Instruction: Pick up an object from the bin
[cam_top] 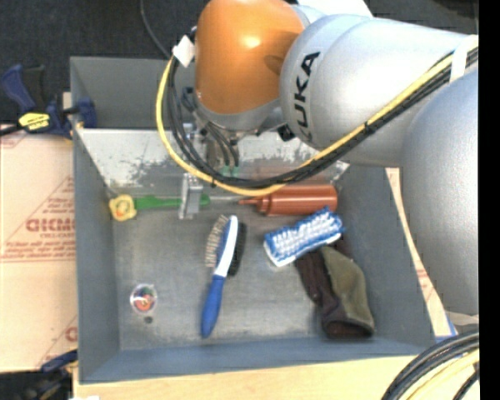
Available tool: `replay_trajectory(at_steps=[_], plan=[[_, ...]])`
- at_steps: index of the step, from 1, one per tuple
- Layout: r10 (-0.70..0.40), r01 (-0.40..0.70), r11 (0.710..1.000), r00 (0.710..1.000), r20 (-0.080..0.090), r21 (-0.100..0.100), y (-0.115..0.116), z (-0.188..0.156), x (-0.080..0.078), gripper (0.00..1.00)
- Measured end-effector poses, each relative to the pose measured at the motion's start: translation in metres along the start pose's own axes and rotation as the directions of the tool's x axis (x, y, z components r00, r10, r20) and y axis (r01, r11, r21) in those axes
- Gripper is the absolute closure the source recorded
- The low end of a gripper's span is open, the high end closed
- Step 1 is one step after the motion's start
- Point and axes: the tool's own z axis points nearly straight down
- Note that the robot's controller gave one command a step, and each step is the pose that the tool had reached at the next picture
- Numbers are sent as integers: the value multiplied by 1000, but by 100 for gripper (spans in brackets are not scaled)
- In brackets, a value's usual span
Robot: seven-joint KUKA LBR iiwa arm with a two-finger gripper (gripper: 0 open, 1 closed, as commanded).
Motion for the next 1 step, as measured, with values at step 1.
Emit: replay_trajectory(at_steps=[1], plan=[[130, -130, 992, 992, 2, -2, -57, 59, -11, 0]])
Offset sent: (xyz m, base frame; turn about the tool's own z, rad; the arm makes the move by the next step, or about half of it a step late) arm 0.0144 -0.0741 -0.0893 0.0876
